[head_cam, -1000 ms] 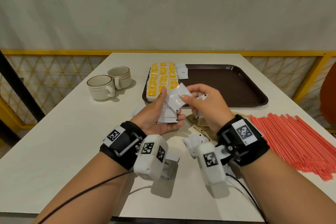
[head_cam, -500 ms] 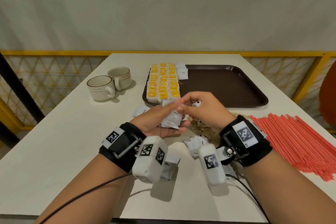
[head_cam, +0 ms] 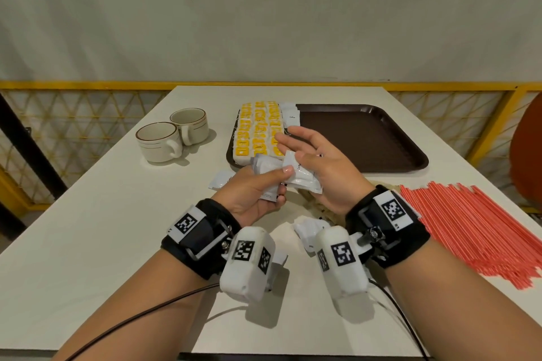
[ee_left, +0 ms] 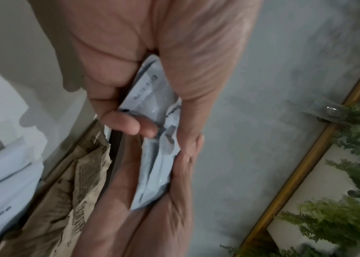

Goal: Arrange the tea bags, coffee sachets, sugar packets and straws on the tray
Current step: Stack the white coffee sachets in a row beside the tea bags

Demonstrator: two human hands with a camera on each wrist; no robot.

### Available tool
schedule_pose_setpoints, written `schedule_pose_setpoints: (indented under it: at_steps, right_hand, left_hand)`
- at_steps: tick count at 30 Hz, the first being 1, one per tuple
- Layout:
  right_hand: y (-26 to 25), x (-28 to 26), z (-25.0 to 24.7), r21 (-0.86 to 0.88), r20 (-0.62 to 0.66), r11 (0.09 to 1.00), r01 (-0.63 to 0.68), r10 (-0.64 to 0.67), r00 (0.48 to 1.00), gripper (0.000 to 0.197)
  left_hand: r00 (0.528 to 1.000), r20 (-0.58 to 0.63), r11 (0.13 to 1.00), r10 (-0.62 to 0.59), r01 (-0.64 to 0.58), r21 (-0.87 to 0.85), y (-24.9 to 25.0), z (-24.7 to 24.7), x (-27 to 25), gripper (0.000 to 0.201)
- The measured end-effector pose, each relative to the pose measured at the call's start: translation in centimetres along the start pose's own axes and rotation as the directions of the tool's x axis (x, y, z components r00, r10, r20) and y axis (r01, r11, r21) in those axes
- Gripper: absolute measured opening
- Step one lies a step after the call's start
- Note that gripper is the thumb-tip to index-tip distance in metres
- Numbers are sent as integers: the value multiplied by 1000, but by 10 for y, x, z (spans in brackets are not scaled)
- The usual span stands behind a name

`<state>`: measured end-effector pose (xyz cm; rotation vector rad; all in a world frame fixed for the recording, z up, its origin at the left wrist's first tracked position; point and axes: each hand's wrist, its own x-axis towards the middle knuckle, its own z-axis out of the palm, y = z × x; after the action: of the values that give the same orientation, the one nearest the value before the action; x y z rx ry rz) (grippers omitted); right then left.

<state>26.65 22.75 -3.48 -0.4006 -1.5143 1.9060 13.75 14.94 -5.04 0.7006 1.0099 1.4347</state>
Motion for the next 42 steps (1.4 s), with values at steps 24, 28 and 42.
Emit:
schedule_pose_setpoints:
  at_steps: [24,28,42]
  right_hand:
    - [-12,2,-14,-9,-212,993,-119,114,971,16]
    - [-10,2,-13,-87,-129,991,-106,94,987,32]
    - [-3,5,-15,-707,-259,692,147,-447,857,9]
  left_hand:
    - [959,-269,983,93,-131,-128,12,-18,5,19]
    - [987,-157,957,-45,-3,-288,18,-14,0,15]
    - [973,-229,985,33,-71,-158,11,-5,8,22]
